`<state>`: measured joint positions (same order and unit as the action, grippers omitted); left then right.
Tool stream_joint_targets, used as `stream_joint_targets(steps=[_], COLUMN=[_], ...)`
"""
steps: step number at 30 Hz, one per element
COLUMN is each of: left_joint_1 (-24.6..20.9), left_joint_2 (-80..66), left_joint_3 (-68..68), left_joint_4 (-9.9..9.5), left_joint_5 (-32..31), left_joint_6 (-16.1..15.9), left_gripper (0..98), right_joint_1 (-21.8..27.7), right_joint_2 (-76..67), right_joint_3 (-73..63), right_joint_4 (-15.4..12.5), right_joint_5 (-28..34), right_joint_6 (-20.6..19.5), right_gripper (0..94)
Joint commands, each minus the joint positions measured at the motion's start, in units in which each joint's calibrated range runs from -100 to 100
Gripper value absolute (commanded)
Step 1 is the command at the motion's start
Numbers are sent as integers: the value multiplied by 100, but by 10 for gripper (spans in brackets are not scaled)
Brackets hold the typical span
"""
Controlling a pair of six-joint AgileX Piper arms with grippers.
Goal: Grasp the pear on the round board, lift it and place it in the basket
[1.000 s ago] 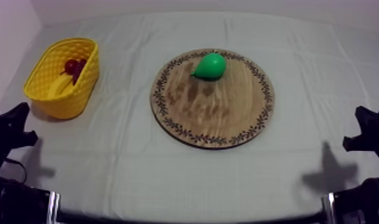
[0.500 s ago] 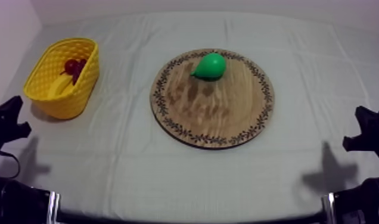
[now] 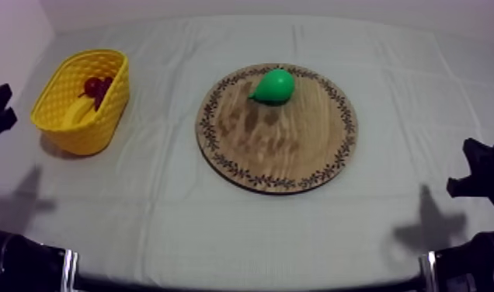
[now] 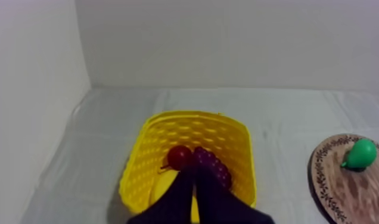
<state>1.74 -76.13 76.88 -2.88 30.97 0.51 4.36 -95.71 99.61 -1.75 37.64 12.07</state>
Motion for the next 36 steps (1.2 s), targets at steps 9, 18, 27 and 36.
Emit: stream_joint_targets(steps=[9,18,27,36], left_joint_1=[12,216,818,1539], left_joint_2=[1722,3348,4690,5734], left_joint_3=[-1572,-3693,-5748,-7352], left_joint_4=[18,76,69,-101], left_joint_5=[9,132,942,1868], left_joint_6=[-95,-50,-249,-261], left_gripper=[1,1,1,1], right_joint_1=[1,1,1,1], right_joint_2=[-5,-5,-5,-5], right_joint_3=[5,5,5,5], right_joint_4=[2,2,2,2], right_joint_5=[2,2,2,2], right_joint_6=[2,2,2,2], right_gripper=[3,3,3,3])
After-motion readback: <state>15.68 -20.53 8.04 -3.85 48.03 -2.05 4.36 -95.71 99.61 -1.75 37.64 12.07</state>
